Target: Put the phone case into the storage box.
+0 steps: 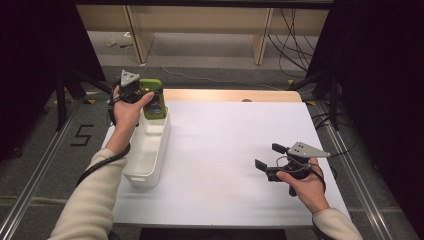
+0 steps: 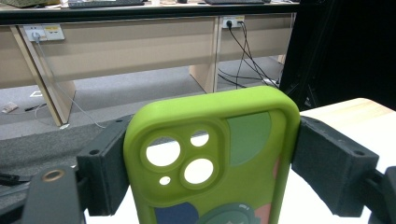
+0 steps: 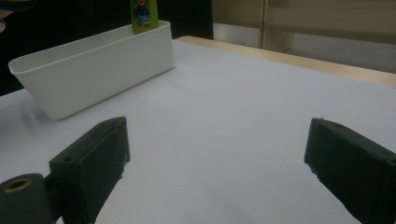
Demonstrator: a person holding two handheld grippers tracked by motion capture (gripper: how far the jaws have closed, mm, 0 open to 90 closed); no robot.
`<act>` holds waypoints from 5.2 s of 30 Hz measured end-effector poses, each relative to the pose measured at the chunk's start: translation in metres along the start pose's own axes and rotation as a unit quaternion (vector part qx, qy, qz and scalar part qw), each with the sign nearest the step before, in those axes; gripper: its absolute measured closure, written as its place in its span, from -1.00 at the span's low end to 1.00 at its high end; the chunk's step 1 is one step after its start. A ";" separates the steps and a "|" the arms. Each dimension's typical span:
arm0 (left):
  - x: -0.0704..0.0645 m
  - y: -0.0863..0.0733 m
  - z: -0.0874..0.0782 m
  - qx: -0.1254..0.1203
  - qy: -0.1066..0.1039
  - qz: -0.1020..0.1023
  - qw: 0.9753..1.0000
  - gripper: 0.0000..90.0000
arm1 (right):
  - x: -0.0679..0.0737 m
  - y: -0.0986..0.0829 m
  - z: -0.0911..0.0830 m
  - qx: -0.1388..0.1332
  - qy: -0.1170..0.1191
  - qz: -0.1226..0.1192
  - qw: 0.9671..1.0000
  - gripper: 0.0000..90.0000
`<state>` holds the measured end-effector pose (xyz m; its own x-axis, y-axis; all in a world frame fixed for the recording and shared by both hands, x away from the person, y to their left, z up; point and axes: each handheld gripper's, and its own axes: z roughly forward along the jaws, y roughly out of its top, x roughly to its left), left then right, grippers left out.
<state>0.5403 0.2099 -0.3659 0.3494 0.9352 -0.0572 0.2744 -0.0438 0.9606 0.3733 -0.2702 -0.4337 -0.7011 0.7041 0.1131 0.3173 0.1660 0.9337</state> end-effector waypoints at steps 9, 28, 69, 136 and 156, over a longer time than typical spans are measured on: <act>0.002 -0.001 0.002 0.002 0.003 -0.002 1.000 -0.61 | 0.000 0.000 0.000 0.000 0.000 0.000 1.000 -0.83; 0.004 -0.005 0.005 0.007 0.006 -0.002 1.000 -0.61 | 0.000 0.000 0.000 0.000 0.001 0.000 1.000 -0.82; 0.008 -0.014 0.012 0.020 0.011 0.000 1.000 -0.61 | -0.001 0.000 0.001 0.001 0.003 0.002 1.000 -0.82; 0.009 -0.022 0.022 0.038 0.011 0.003 0.999 -0.62 | -0.001 -0.001 0.002 0.003 0.002 0.003 1.000 -0.79; 0.006 -0.025 0.026 0.042 0.010 0.006 0.999 -0.62 | -0.001 -0.001 0.002 0.002 0.004 0.003 1.000 -0.78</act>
<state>0.5589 0.2079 -0.3971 0.3360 0.9410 -0.0400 0.3445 -0.0833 0.9351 0.3748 -0.2697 -0.4354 -0.7036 0.7001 0.1216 0.3250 0.1648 0.9313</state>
